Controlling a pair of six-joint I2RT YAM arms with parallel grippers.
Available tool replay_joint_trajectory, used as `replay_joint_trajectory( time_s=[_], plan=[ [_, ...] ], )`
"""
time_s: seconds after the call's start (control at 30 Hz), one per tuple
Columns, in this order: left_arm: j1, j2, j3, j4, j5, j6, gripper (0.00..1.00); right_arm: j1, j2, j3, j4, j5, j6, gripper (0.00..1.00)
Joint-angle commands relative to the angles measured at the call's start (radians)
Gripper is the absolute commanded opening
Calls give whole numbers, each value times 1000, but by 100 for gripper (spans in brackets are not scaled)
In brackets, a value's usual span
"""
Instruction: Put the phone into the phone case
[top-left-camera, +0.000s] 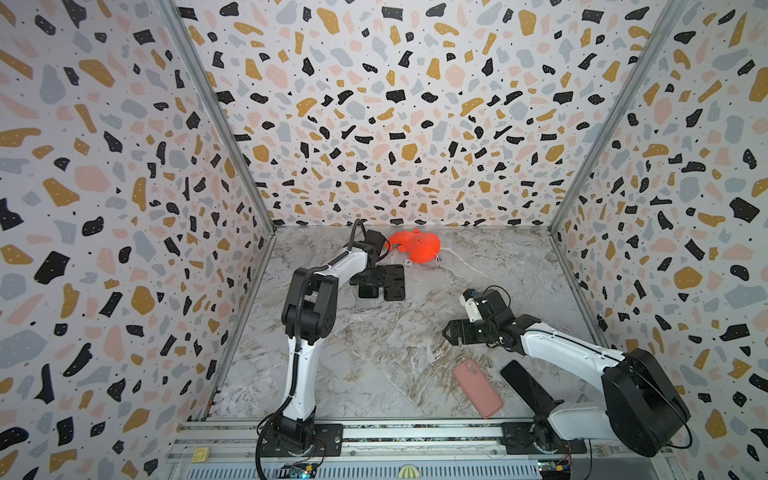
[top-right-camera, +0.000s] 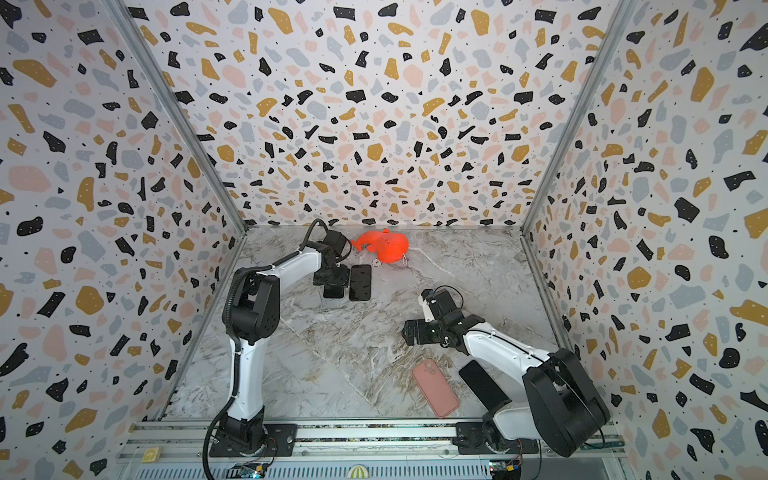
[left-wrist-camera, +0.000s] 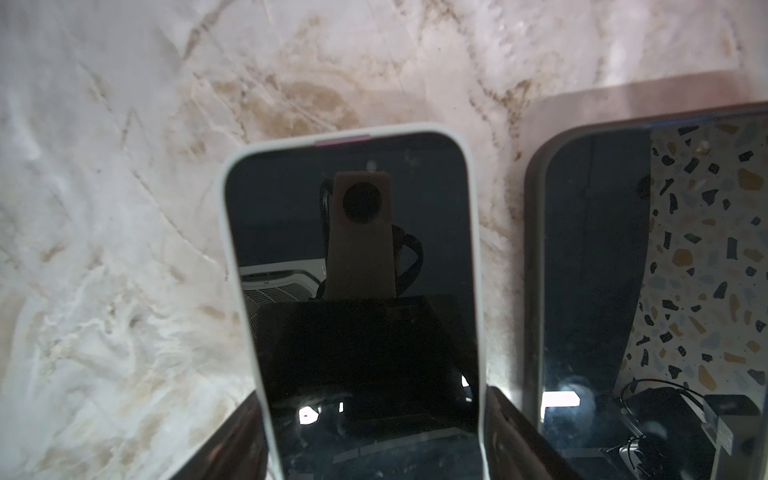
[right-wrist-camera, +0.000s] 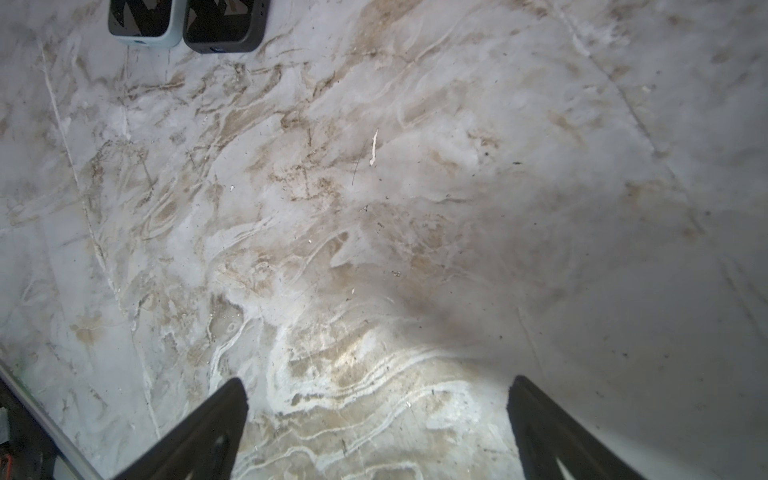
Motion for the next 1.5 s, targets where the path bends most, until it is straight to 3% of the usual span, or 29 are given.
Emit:
replay_joint_trajectory(
  time_s=[0.0, 0.2, 0.5, 0.67, 0.87, 1.07, 1.2, 1.47],
  plan=[
    [6, 3, -1, -31, -19, 10, 75, -2, 1, 24, 7, -10, 0, 99],
    [6, 3, -7, -30, -23, 8, 81, 4, 11, 29, 6, -12, 2, 99],
    [6, -18, 3, -38, -32, 0, 82, 4, 11, 47, -24, 4, -1, 99],
    [6, -108, -36, -25, -20, -29, 82, 2, -4, 81, -105, 71, -9, 99],
    [-14, -292, -198, 54, 62, -71, 82, -7, -67, 69, -200, 146, 0, 100],
    [-120, -450, -398, 129, 113, -113, 82, -20, -136, 14, -264, 128, 58, 90],
    [-239, -539, -524, 195, 145, -157, 82, -5, -193, -57, -293, 106, 108, 82],
    [-421, -637, -703, 342, 216, -238, 82, 170, -232, -122, -315, 151, 288, 72]
  ],
)
